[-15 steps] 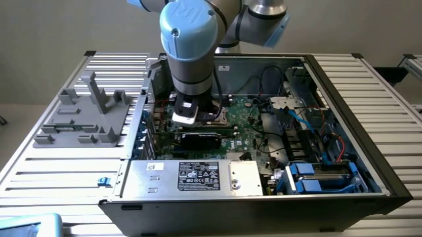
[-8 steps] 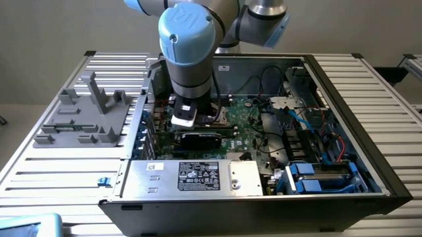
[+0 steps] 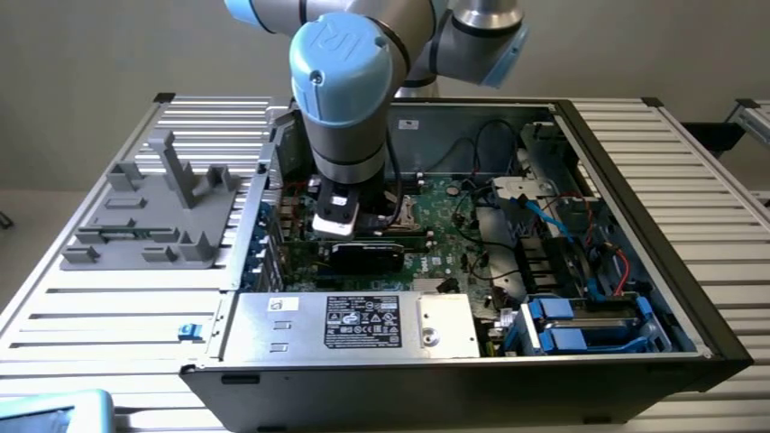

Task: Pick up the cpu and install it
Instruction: 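Install the second cpu locking lever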

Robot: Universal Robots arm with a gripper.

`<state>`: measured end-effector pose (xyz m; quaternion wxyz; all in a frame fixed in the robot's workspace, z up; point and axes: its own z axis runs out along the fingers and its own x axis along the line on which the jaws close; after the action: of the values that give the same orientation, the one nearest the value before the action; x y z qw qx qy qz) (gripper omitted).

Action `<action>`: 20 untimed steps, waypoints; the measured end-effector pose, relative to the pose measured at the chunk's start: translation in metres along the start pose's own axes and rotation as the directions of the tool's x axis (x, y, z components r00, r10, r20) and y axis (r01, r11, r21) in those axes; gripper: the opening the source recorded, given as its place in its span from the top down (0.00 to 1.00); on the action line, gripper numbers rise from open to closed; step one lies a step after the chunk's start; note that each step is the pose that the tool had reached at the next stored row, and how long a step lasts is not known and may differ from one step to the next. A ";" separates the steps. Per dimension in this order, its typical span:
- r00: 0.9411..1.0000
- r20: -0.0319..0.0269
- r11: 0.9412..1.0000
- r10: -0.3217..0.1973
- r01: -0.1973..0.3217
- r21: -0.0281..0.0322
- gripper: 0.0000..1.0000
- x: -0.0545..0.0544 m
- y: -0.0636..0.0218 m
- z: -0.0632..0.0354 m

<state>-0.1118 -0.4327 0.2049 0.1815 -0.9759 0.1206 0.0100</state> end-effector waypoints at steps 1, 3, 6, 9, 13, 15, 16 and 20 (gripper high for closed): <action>1.000 0.000 1.000 0.001 -0.001 0.000 0.89 0.000 0.0002 0.0006; 1.000 -0.001 1.000 0.002 -0.002 0.000 0.89 0.000 0.0004 0.0018; 1.000 -0.002 1.000 0.004 -0.004 0.000 0.89 0.000 0.0008 0.0034; 1.000 -0.002 1.000 0.006 -0.006 0.000 0.89 0.000 0.0006 0.0048; 1.000 -0.004 1.000 0.010 -0.010 0.001 0.89 0.000 -0.0004 0.0068; 1.000 -0.004 1.000 0.011 -0.011 0.001 0.89 0.000 -0.0004 0.0071; 1.000 -0.005 1.000 0.012 -0.012 0.001 0.89 0.000 -0.0004 0.0074; 1.000 -0.006 1.000 0.015 -0.015 0.001 0.89 0.000 -0.0007 0.0084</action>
<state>-0.1118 -0.4290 0.1973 0.1816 -0.9749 0.1286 0.0085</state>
